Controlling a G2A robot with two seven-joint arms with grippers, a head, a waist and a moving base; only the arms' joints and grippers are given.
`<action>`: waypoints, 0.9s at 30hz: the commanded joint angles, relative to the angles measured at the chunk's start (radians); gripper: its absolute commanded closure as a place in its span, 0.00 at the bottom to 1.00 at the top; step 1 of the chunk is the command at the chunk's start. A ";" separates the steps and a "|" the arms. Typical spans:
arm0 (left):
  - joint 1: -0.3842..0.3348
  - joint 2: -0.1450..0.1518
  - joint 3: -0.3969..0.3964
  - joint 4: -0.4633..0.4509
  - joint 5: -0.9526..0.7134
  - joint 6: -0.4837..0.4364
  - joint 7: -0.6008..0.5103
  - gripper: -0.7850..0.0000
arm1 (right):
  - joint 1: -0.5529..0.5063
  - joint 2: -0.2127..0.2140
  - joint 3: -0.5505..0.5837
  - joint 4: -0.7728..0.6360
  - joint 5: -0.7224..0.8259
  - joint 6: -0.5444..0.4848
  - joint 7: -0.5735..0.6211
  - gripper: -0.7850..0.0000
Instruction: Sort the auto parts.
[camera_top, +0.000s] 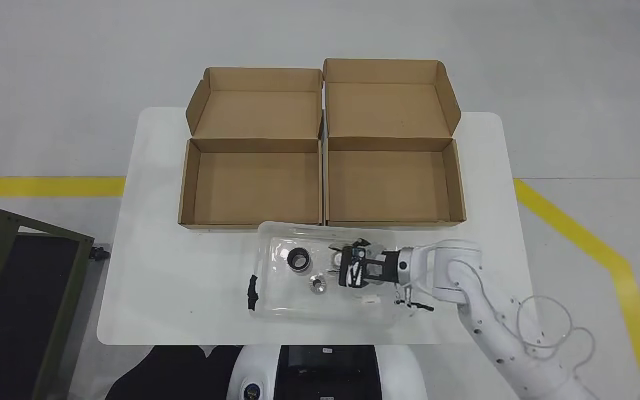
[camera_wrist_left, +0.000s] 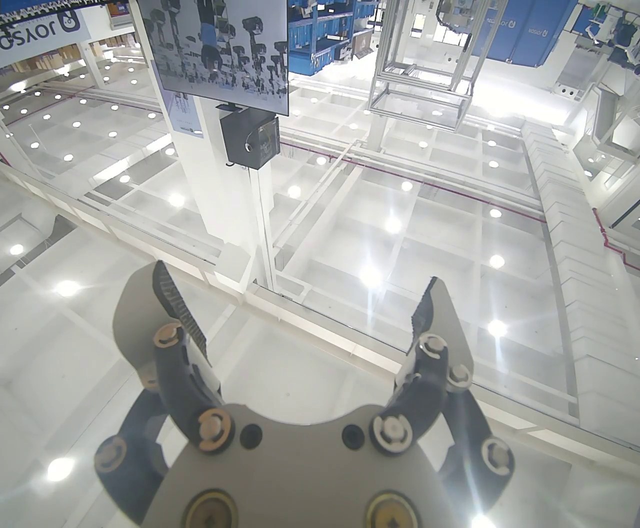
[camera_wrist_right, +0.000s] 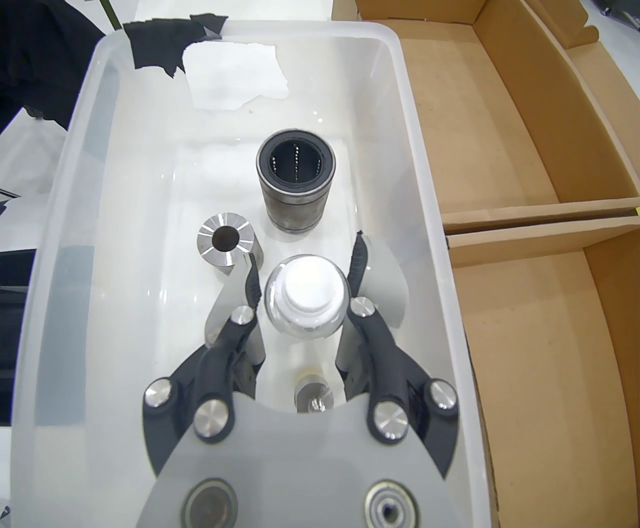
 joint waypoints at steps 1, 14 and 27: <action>0.000 0.000 0.000 0.000 0.000 0.000 0.000 0.00 | 0.002 0.001 0.000 0.004 0.000 0.002 0.001 0.72; 0.000 0.000 0.000 0.000 0.000 0.000 0.000 0.00 | -0.047 0.024 0.066 -0.129 0.034 -0.068 -0.015 1.00; 0.000 0.000 0.000 0.000 0.000 0.000 0.000 0.00 | -0.014 0.032 0.108 -0.144 0.150 -0.130 -0.158 1.00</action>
